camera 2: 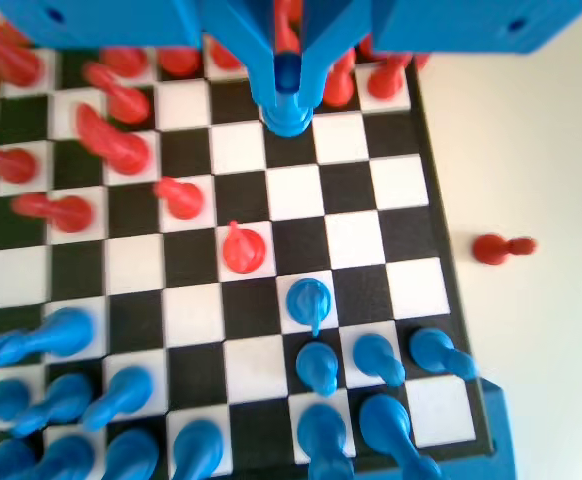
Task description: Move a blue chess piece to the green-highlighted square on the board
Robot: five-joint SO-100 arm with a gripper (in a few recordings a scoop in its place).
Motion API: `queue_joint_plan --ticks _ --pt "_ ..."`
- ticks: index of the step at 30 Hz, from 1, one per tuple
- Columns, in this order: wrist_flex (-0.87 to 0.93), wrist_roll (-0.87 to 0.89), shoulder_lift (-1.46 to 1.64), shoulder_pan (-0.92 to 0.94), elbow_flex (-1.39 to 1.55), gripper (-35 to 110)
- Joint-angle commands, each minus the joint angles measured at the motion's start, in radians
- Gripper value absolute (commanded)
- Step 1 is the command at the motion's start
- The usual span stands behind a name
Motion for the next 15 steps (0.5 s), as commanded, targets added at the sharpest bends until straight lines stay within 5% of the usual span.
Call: queue_joint_plan --ticks 1,15 --pt "-0.023 -0.005 -0.034 0.012 -0.077 1" --pt "-0.132 0.002 -0.018 -0.069 0.11 1"
